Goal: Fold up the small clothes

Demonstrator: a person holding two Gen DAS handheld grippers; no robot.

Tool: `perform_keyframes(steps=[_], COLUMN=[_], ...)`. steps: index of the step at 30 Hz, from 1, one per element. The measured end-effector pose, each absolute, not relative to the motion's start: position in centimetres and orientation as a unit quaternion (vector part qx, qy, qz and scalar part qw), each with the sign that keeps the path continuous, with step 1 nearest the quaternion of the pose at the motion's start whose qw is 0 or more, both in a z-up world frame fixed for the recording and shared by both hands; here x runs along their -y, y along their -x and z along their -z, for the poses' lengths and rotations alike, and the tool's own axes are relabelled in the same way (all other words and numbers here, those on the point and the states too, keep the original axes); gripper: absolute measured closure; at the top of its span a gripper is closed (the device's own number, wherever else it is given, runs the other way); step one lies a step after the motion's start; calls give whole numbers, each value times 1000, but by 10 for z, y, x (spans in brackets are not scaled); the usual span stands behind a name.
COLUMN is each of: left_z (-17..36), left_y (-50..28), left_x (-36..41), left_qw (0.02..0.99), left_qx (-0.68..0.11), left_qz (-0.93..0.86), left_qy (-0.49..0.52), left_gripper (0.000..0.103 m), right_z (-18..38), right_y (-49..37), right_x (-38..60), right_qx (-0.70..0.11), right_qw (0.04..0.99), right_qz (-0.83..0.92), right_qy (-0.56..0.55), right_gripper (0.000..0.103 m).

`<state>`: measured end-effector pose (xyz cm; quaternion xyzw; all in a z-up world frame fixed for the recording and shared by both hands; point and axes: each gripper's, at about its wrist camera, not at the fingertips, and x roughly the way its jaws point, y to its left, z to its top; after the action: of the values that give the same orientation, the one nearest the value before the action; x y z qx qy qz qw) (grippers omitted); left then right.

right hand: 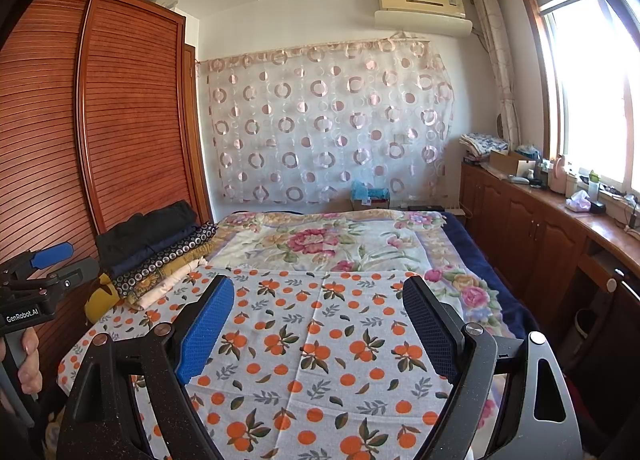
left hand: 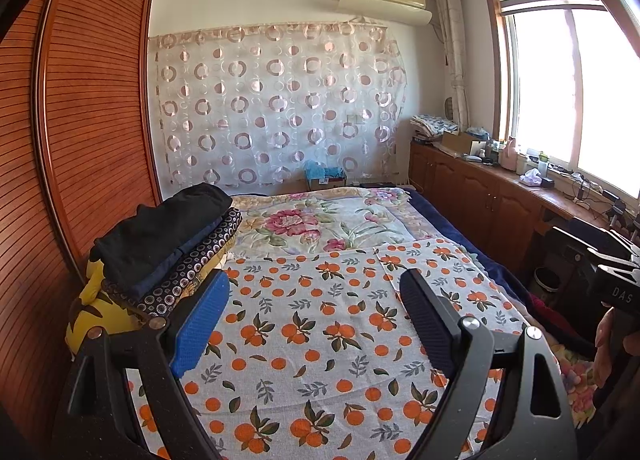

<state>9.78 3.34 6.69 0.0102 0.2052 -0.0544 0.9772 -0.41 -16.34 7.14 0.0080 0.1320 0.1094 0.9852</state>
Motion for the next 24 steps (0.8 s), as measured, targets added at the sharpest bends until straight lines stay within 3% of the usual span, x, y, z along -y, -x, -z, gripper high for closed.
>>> perform_keyframes(steps=[24], left_z=[-65], left_y=[-97], left_x=[-33], left_qw=[978], left_qx=[-204], left_qz=[54], left_qy=[-10], left_gripper=[16], right_z=[-70], right_y=[6], right_x=[162], right_qx=[-129], right_qw=[986], right_qz=[-107], right_qy=[-8], right_gripper=[15])
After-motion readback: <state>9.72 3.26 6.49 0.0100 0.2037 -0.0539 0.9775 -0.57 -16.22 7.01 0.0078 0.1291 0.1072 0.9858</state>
